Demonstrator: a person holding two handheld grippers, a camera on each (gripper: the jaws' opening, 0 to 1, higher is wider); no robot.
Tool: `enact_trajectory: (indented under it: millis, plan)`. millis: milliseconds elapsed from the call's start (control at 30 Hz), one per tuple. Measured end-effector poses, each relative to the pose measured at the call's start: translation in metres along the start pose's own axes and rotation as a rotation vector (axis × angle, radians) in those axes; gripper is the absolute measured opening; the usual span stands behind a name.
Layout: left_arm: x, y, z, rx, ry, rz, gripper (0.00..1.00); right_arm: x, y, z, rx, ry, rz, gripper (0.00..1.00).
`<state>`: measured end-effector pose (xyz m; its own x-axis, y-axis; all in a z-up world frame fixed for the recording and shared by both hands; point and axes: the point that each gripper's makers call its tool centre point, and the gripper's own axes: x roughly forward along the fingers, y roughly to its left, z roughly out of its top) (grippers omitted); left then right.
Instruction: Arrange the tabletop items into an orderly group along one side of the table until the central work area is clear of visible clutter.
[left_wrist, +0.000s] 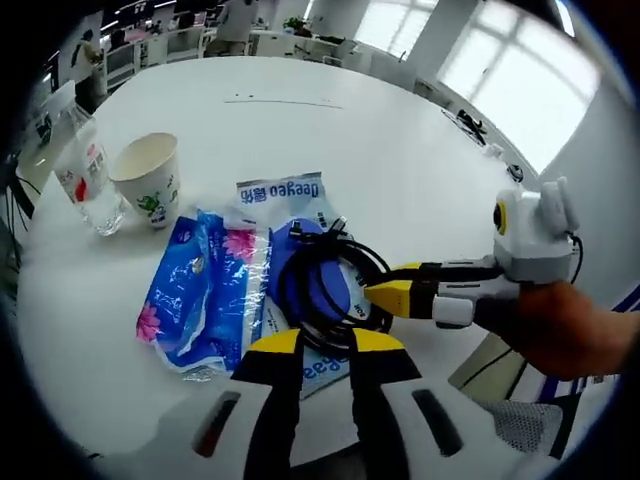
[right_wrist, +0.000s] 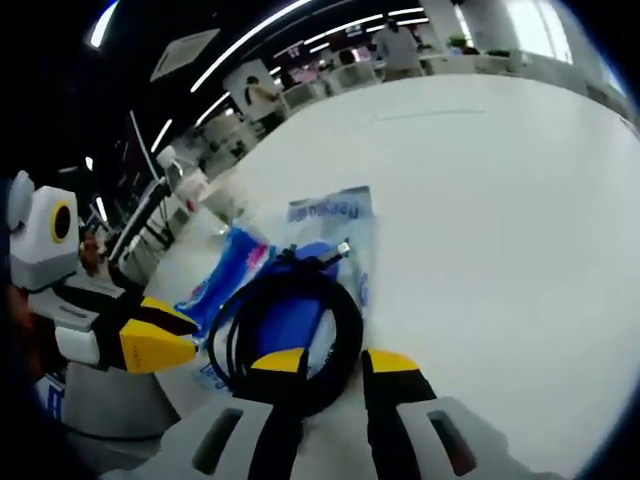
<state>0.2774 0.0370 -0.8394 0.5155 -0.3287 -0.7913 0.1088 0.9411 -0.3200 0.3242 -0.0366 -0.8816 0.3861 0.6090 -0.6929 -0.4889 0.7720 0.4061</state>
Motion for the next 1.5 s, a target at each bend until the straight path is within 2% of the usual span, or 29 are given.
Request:
enact_trajectory:
  millis: [100, 267, 333, 400, 500, 533, 600, 733, 833, 1000, 1167, 1267, 1500]
  plan:
    - [0.005, 0.000, 0.000, -0.014, -0.001, 0.003, 0.19, 0.000, -0.001, 0.000, 0.007, 0.001, -0.008, 0.18]
    - [0.015, 0.001, -0.002, -0.047, 0.006, 0.012, 0.16, -0.001, -0.006, 0.003, 0.008, 0.002, -0.020, 0.14]
    - [0.020, 0.001, -0.002, -0.058, 0.008, 0.014, 0.15, -0.002, -0.008, 0.005, 0.050, -0.005, -0.009, 0.14]
    - [0.023, 0.001, -0.003, -0.069, 0.010, 0.015, 0.13, -0.002, -0.010, 0.006, 0.053, -0.006, -0.007, 0.12]
    - [0.030, 0.001, -0.007, -0.088, 0.018, 0.018, 0.06, -0.001, -0.004, 0.004, 0.038, -0.005, 0.009, 0.09]
    - [0.033, 0.000, -0.009, -0.114, 0.020, 0.009, 0.06, 0.000, -0.001, 0.002, 0.033, -0.005, 0.011, 0.10]
    - [0.036, 0.003, -0.012, -0.123, 0.033, 0.030, 0.05, 0.000, 0.000, 0.000, 0.022, 0.005, 0.013, 0.10]
    - [0.031, -0.001, -0.006, -0.123, 0.009, 0.012, 0.03, -0.007, -0.006, 0.002, 0.016, -0.007, 0.017, 0.08]
    - [0.030, -0.010, -0.001, -0.132, -0.004, -0.015, 0.01, -0.018, -0.009, 0.005, 0.008, -0.025, 0.010, 0.07]
    - [0.034, -0.032, -0.001, -0.104, 0.009, -0.060, 0.00, -0.031, -0.027, 0.008, 0.079, -0.073, -0.010, 0.03]
    - [0.039, -0.051, 0.002, -0.095, 0.025, -0.096, 0.00, -0.047, -0.041, 0.012, 0.093, -0.098, -0.028, 0.02]
    - [0.046, -0.060, 0.006, -0.069, 0.034, -0.104, 0.00, -0.051, -0.053, 0.018, 0.107, -0.113, -0.050, 0.02]
    - [0.067, -0.081, 0.019, -0.071, 0.050, -0.133, 0.01, -0.061, -0.083, 0.028, 0.161, -0.144, -0.099, 0.02]
